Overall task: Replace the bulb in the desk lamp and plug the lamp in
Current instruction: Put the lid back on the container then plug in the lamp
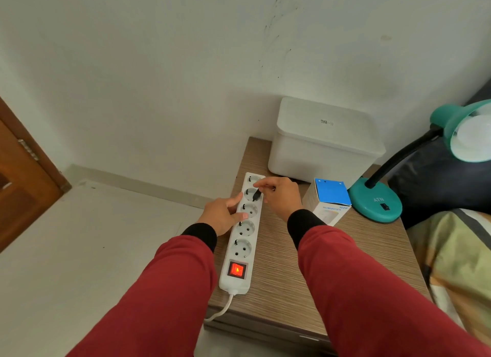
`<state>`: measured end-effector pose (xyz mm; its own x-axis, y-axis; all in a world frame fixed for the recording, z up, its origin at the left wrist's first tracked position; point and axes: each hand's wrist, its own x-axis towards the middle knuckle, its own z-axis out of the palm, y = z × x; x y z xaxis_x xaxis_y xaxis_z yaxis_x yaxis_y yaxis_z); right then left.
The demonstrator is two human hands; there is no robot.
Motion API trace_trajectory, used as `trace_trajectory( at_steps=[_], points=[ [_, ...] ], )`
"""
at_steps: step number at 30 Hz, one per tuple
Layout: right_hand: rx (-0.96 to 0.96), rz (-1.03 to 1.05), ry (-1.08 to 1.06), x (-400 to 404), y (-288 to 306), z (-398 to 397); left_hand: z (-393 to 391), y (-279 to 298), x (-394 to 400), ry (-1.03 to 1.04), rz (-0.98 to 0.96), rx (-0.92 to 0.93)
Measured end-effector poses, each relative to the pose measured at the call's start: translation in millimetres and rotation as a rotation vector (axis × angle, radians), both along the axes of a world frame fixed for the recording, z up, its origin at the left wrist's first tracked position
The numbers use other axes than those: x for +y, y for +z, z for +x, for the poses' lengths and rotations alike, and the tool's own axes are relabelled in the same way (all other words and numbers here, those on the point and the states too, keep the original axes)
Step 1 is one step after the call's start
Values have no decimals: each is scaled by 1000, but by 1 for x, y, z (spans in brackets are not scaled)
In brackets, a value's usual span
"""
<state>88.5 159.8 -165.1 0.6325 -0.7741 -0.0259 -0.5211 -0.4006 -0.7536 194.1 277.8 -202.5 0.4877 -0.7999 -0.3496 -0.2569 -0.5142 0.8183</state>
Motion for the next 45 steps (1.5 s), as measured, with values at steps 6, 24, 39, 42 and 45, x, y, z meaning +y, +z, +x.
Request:
trace_trajectory(
  at_steps=[6, 24, 39, 42, 45],
  points=[
    [-68, 20, -13, 0, -3, -4, 0, -1, 0, 19, -13, 27],
    [44, -175, 123, -6, -7, 8, 1, 1, 1, 30, -27, 61],
    [-51, 7, 59, -8, -21, 16, 1, 7, 2, 13, -33, 72],
    [-35, -25, 49, -9, -26, 17, 1, 7, 2, 22, -34, 88],
    [-5, -43, 47, -12, -29, 17, 1, 7, 3, 21, -35, 98]
  ],
)
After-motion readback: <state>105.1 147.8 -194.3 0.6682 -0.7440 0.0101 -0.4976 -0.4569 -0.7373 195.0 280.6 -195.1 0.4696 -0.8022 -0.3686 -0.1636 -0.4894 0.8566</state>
